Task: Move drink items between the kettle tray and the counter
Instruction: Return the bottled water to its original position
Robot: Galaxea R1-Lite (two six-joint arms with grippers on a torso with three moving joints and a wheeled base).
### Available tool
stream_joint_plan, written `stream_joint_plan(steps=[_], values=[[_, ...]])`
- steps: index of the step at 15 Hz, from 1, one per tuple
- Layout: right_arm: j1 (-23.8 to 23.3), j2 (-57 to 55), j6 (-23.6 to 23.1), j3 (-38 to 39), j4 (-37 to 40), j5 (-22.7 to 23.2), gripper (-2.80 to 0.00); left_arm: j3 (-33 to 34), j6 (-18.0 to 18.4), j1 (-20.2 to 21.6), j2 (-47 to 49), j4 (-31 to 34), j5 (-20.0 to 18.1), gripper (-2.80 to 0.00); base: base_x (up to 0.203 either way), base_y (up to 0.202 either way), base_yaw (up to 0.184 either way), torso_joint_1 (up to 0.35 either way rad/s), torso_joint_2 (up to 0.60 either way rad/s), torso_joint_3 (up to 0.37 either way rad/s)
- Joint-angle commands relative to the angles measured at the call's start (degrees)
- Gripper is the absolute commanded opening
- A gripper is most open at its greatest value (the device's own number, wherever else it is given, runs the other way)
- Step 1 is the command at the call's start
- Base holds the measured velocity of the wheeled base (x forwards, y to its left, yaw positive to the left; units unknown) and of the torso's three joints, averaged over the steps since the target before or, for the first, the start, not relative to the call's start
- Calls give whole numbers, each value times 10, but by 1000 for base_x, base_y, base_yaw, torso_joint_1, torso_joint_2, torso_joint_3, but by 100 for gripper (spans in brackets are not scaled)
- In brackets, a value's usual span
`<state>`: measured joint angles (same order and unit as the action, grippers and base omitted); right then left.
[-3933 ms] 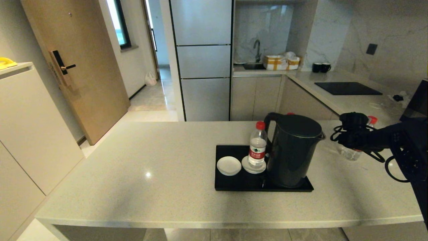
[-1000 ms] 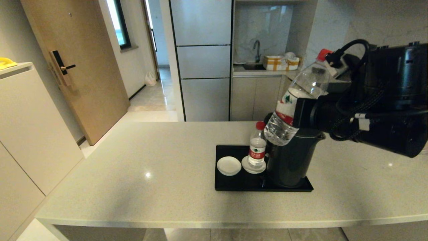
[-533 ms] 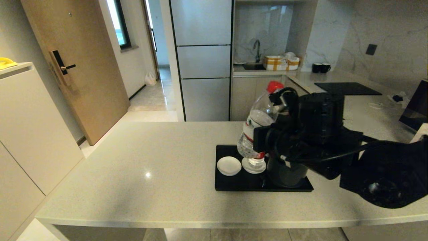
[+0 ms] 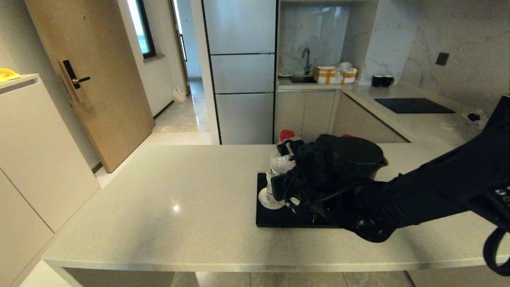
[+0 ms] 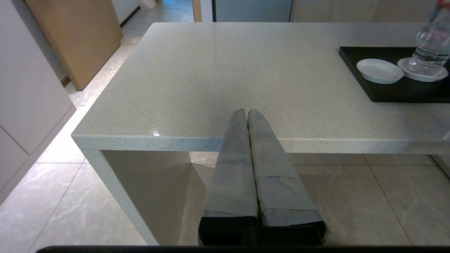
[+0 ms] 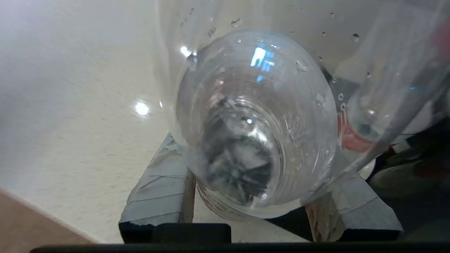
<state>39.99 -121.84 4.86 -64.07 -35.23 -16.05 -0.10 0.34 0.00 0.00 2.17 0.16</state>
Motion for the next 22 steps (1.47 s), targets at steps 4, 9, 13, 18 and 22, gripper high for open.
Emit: stream_joint_plan(steps=[4, 9, 13, 18, 22], values=[[-6, -95, 3, -55, -3, -18, -280, 0, 0, 0, 0, 0, 0, -280, 0, 0, 0, 0, 0, 0], [-17, -155, 45, -133, -4, -72, -280, 0, 0, 0, 0, 0, 0, -280, 0, 0, 0, 0, 0, 0], [-24, -184, 49, -169, -2, -82, -280, 0, 0, 0, 0, 0, 0, -280, 0, 0, 0, 0, 0, 0], [-30, -242, 47, -231, 2, -107, -280, 0, 0, 0, 0, 0, 0, -280, 0, 0, 0, 0, 0, 0], [-32, -264, 45, -249, 4, -114, -280, 0, 0, 0, 0, 0, 0, -280, 0, 0, 0, 0, 0, 0]])
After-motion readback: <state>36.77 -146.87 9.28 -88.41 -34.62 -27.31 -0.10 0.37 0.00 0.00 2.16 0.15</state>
